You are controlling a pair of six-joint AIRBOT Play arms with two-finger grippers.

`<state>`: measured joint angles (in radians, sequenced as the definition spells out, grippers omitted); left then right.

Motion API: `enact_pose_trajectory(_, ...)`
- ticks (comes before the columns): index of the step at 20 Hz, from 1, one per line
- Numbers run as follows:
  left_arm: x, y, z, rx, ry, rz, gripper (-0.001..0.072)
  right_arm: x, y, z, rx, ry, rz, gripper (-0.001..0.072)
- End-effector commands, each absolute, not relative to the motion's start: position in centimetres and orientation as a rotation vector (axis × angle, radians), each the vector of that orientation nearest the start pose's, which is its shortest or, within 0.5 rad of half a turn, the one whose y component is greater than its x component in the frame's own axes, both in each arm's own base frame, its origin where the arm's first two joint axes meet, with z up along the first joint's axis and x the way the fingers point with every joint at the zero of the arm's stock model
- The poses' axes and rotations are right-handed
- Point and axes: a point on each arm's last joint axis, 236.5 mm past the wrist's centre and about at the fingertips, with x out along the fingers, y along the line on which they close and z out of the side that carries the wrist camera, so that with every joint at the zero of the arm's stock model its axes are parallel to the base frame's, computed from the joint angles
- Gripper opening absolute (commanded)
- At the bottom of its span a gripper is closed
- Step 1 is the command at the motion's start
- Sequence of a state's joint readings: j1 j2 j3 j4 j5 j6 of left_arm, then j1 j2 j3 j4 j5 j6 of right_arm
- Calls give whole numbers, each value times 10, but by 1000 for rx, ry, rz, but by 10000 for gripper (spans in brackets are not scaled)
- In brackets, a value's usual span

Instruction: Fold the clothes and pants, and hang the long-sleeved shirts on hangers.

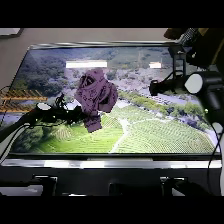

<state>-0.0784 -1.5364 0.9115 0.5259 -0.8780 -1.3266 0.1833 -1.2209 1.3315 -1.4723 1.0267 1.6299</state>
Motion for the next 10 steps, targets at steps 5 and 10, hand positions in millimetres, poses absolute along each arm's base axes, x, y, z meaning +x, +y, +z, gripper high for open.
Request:
enact_pose_trajectory(5, 389, -179, -79, -894, 1321, -341, 23, 446, 244, -5, 726, 1262, 532, 677)
enact_pose_trajectory(10, 389, -179, -79, -895, 1321, -341, 23, 472, 284, -43, 830, 1187, 547, 675)
